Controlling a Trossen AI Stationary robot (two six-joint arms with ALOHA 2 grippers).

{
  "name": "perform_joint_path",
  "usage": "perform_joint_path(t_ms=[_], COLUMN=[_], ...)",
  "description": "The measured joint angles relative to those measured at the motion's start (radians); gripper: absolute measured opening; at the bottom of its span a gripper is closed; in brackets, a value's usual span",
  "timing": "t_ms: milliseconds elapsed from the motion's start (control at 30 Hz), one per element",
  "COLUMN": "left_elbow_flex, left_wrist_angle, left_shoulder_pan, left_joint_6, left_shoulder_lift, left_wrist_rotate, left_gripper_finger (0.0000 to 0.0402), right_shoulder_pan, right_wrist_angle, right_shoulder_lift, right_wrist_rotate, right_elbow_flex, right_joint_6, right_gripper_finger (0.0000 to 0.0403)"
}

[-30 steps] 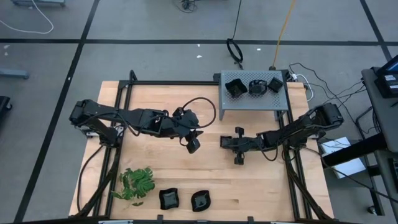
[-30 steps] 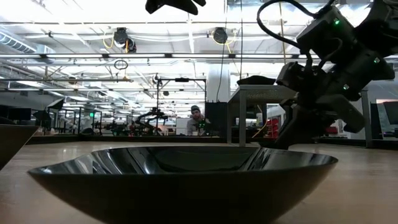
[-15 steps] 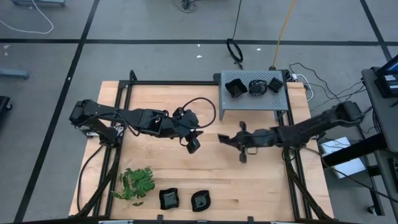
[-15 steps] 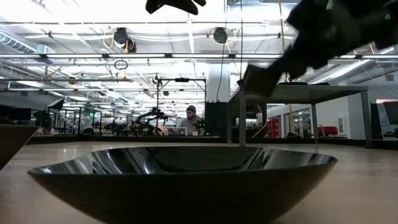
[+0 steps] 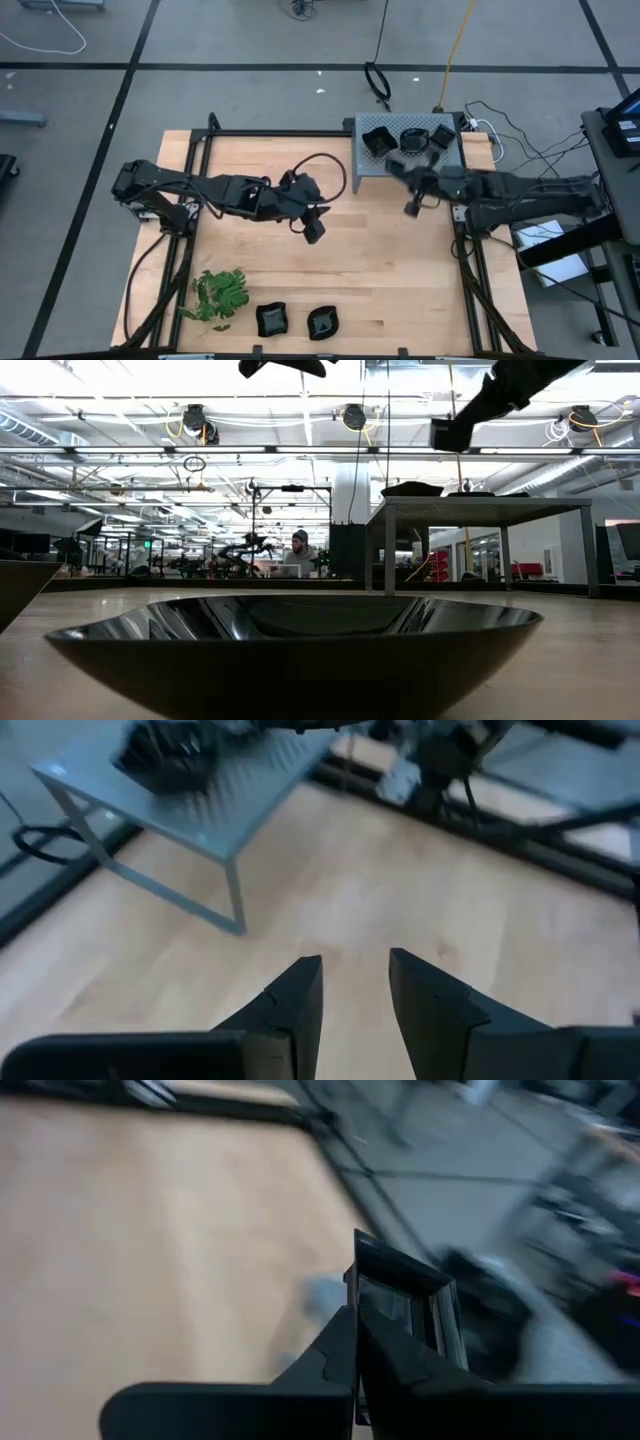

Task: Pick & Place Mini shaped plates
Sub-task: Stack the black square plate on top of the black square plate on the shelf

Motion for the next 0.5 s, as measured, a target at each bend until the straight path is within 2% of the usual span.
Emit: perform_joint_path(t_ms=[133, 267, 500], left_elbow_flex=[0.000, 0.000, 0.000], left_wrist_angle=[0.066, 0.116, 0.162], left_shoulder_pan=[0.013, 0.037, 0.074], left_joint_6=[0.002, 0.013, 0.069], left_shoulder_lift=[0.000, 0.000, 0.000], left_wrist_rotate=[-0.065, -0.071, -0.072], left_gripper_finger=[0.0120, 0.0120, 0.0120], right_shoulder_pan=[-0.123, -0.258, -0.497], right_wrist_angle=[-0.193, -0.310, -0.446], right_shoulder_lift=[-0.011, -0.010, 0.004], right_wrist_rotate=[0.080, 0.122, 0.114], right_elbow_flex=[0.106, 0.182, 0.211], right_joint_6=[-0.073, -0.104, -0.124], right_gripper_finger=[0.0000, 0.0000, 0.0000])
